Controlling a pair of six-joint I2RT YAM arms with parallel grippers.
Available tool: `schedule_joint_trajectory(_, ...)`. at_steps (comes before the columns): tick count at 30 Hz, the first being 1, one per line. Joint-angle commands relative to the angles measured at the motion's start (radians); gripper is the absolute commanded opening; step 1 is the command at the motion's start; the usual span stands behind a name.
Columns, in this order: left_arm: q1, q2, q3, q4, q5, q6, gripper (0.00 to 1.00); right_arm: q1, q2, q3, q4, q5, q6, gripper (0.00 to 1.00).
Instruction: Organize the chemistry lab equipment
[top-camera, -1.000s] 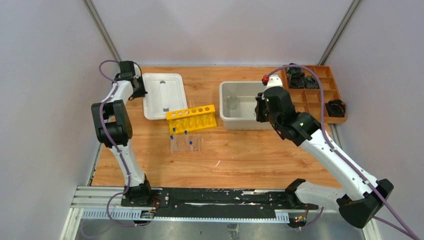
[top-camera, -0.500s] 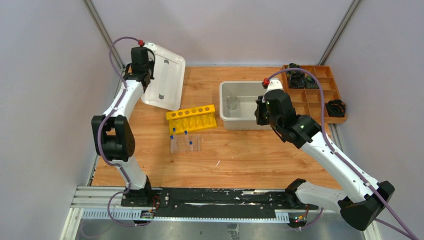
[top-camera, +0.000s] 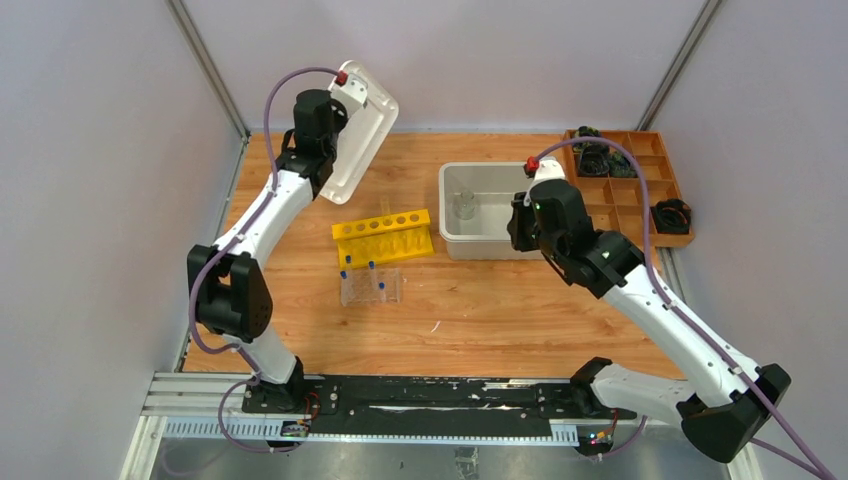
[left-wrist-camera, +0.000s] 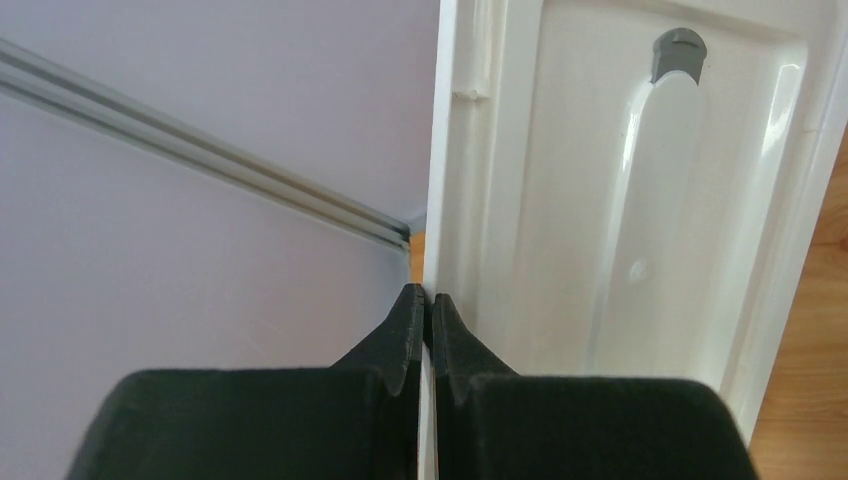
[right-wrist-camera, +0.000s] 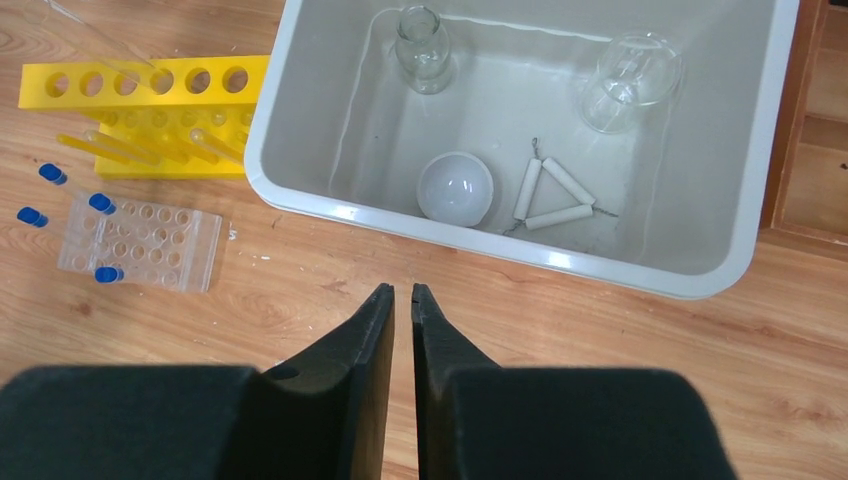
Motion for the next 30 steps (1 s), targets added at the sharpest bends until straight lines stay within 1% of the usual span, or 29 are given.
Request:
schedule_joint_trajectory(1, -0.043, -0.08, 0.026, 0.115, -0.019, 0.132, 0.0, 0.014, 0.012, 0.042, -0.002, -0.024, -0.011, 0.2)
schedule_joint_trajectory(5, -0.076, -0.122, 0.031, 0.112, 0.025, 0.212, 0.0, 0.013, 0.03, 0.097, -0.007, -0.064, -0.006, 0.36)
schedule_joint_trajectory(6, -0.08, -0.137, 0.031, 0.109, 0.045, 0.223, 0.0, 0.012, 0.037, 0.117, -0.012, -0.075, 0.004, 0.41)
schedule_joint_trajectory(8, -0.095, -0.173, 0.02, 0.108, 0.087, 0.264, 0.0, -0.004, 0.048, 0.166, -0.029, -0.127, 0.058, 0.59)
schedule_joint_trajectory(9, -0.106, -0.188, 0.018, 0.109, 0.098, 0.29, 0.0, -0.028, 0.057, 0.195, -0.036, -0.181, 0.119, 0.63)
schedule_joint_trajectory(10, -0.118, -0.202, 0.02, 0.107, 0.1, 0.308, 0.0, -0.048, 0.065, 0.221, -0.041, -0.263, 0.166, 0.65)
schedule_joint_trajectory(14, -0.163, -0.26, 0.019, 0.109, 0.139, 0.412, 0.0, -0.09, 0.1, 0.305, -0.023, -0.401, 0.34, 0.7)
schedule_joint_trajectory(17, -0.2, -0.306, 0.009, 0.125, 0.189, 0.495, 0.0, -0.106, 0.143, 0.344, 0.051, -0.512, 0.467, 0.71)
schedule_joint_trajectory(20, -0.234, -0.342, -0.006, 0.175, 0.231, 0.59, 0.0, -0.12, 0.156, 0.371, 0.14, -0.561, 0.571, 0.74)
schedule_joint_trajectory(22, -0.252, -0.368, -0.035, 0.22, 0.264, 0.66, 0.0, -0.133, 0.151, 0.369, 0.222, -0.581, 0.611, 0.77)
schedule_joint_trajectory(24, -0.268, -0.408, -0.074, 0.269, 0.305, 0.73, 0.0, -0.158, 0.159, 0.396, 0.241, -0.61, 0.619, 0.8)
schedule_joint_trajectory(27, -0.287, -0.466, -0.152, 0.335, 0.378, 0.847, 0.0, -0.21, 0.164, 0.405, 0.249, -0.703, 0.637, 0.8)
schedule_joint_trajectory(30, -0.295, -0.51, -0.228, 0.402, 0.468, 0.956, 0.0, -0.266, 0.143, 0.324, 0.328, -0.819, 0.732, 0.8)
